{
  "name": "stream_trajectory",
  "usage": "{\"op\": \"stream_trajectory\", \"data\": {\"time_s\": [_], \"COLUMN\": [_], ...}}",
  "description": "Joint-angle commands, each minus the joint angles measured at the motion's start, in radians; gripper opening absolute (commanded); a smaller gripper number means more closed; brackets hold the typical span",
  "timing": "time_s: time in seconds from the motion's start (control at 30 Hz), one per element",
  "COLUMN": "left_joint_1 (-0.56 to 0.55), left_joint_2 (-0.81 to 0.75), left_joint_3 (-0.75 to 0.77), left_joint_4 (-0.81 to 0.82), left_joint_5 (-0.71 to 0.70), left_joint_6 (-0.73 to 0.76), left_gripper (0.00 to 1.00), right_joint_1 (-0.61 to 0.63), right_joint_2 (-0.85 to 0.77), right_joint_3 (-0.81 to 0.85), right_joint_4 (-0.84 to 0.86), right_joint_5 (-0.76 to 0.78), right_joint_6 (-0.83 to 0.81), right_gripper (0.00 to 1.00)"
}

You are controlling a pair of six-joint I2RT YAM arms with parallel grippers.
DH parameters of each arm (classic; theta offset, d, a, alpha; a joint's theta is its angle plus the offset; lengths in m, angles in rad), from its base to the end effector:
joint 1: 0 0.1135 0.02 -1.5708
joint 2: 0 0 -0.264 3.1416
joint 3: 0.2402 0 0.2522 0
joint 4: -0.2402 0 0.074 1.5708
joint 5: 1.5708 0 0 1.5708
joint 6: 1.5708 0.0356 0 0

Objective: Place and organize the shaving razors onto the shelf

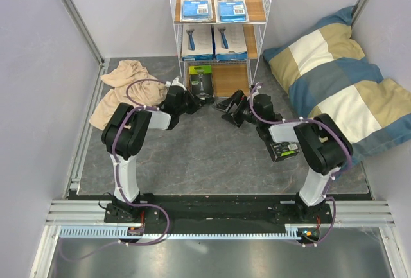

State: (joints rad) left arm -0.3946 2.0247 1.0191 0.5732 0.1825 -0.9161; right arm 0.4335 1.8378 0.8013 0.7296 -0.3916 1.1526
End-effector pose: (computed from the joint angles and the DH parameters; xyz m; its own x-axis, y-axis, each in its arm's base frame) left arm 0.3821 -0.1661 0.1304 -0.6561 -0.5718 -0.4925 0.0160 0.6420 -0.7665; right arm 0.3282 0.1669 0.1556 -0.7679 0.5753 -0.2818 -0.0412 0.3945 0.9180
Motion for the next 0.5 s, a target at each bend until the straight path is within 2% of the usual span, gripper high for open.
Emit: {"op": "stream_trajectory", "data": {"time_s": [0.0,0.13,0.23,0.4,0.43,0.47], "left_joint_1": [0.0,0.002,-0.013,-0.079,-0.102,-0.113], "left_joint_2": [0.009,0.002,-0.009,-0.107,-0.128,-0.147], "left_joint_3": [0.064,0.067,0.059,-0.011,-0.023,-0.036], "left_joint_4": [0.019,0.011,0.045,0.071,0.074,0.076], "left_joint_5": [-0.06,-0.063,-0.015,-0.026,-0.032,-0.038], "left_joint_6": [-0.027,-0.021,0.011,0.106,0.115,0.123], "left_gripper": [0.02,0.02,0.02,0.15,0.22,0.25], "right_joint_1": [-0.002,-0.003,-0.003,-0.007,-0.007,-0.009], "right_joint_2": [-0.179,-0.3,-0.403,-0.566,-0.581,-0.592], "right_joint_3": [-0.043,-0.051,-0.039,-0.019,-0.013,-0.007], "right_joint_4": [-0.122,-0.264,-0.422,-0.645,-0.666,-0.712], "right_joint_5": [0.011,0.037,0.094,0.224,0.259,0.27], "right_joint_6": [-0.114,-0.206,-0.301,-0.434,-0.45,-0.465], "right_gripper": [0.98,0.98,0.98,0.98,0.98,0.98]}}
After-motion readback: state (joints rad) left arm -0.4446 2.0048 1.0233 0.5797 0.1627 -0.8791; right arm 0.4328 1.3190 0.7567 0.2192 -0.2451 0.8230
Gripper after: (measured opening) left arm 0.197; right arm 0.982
